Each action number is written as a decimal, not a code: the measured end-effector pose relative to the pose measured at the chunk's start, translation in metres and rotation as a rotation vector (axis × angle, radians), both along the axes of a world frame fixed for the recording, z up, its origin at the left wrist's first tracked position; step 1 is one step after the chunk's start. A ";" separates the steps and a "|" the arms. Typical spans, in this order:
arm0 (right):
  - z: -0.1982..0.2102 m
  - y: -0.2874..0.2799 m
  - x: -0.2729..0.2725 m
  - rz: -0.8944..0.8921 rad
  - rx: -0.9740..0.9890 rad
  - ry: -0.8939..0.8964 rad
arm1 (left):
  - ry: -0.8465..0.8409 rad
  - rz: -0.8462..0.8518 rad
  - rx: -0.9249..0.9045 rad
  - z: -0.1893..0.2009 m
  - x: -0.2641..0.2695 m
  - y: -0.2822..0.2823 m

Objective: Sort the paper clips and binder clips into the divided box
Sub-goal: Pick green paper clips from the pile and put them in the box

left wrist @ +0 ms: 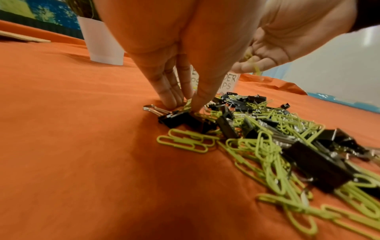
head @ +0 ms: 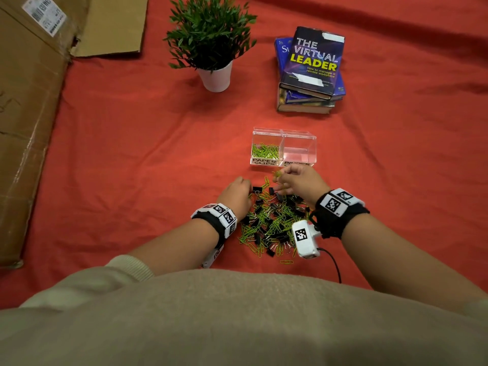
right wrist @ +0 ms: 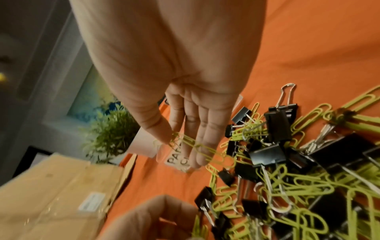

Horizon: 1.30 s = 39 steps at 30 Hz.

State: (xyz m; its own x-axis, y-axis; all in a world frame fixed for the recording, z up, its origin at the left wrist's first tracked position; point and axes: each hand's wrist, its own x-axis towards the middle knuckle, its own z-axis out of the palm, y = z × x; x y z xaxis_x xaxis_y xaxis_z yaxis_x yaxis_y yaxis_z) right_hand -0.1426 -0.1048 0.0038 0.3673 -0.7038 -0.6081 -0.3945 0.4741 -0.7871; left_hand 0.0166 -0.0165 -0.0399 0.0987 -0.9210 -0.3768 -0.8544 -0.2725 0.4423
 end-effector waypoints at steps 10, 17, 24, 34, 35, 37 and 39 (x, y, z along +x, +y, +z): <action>-0.029 0.013 0.030 0.551 -0.567 0.531 | -0.038 -0.104 -0.051 0.000 0.002 -0.001; -0.040 0.026 0.023 0.736 -0.645 0.608 | -0.065 -0.095 -0.076 -0.002 0.005 0.000; -0.044 0.038 0.020 0.679 -0.646 0.594 | -0.081 -0.088 -0.057 0.002 0.006 0.001; -0.008 0.011 -0.001 0.336 -0.256 0.313 | 0.245 0.199 -0.195 0.041 0.005 -0.046; 0.000 0.006 -0.004 0.316 -0.199 0.279 | 0.263 0.208 -0.214 0.045 0.004 -0.057; 0.013 -0.004 -0.008 0.294 -0.131 0.249 | 0.278 0.213 -0.234 0.050 0.003 -0.078; 0.022 -0.015 -0.008 0.277 -0.107 0.244 | 0.260 0.187 -0.230 0.051 0.000 -0.095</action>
State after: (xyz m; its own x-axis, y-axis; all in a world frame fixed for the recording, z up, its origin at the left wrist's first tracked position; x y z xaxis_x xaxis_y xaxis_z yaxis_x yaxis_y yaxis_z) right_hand -0.1504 -0.1199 0.0255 0.4055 -0.6625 -0.6299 -0.6783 0.2439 -0.6931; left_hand 0.0168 -0.1115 0.0108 0.2015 -0.9594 -0.1973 -0.6508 -0.2817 0.7051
